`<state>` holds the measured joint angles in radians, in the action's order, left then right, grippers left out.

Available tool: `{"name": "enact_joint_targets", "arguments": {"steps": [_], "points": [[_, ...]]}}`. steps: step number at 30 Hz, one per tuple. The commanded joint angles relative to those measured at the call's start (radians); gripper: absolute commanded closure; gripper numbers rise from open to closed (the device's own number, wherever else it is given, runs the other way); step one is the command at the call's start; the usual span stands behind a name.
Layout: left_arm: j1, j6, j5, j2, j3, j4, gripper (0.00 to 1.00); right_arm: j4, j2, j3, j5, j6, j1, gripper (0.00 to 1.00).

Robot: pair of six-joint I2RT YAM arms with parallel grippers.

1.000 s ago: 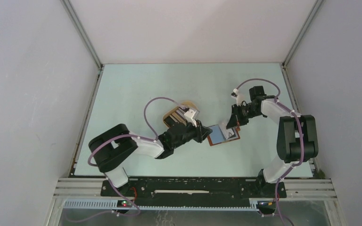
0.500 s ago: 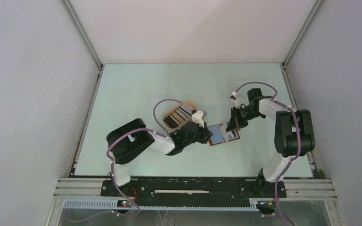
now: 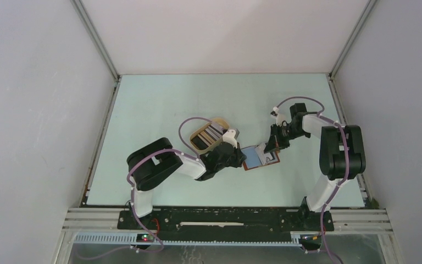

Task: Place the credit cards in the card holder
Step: Insert the credit card into the card holder.

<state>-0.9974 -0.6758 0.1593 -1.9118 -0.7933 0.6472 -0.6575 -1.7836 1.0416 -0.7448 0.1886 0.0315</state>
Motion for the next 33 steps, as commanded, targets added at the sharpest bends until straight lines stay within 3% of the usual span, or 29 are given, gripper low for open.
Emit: {"name": "enact_joint_targets", "arguments": {"steps": [1,33], "points": [[-0.004,-0.011,0.052,0.000,-0.015,-0.062,0.98,0.031,-0.011,0.029,-0.004,-0.029,-0.021,1.00],[-0.004,-0.001,0.031,-0.012,-0.032,-0.075,1.00,-0.034,-0.089,0.056,-0.122,0.022,-0.022,1.00]]}}
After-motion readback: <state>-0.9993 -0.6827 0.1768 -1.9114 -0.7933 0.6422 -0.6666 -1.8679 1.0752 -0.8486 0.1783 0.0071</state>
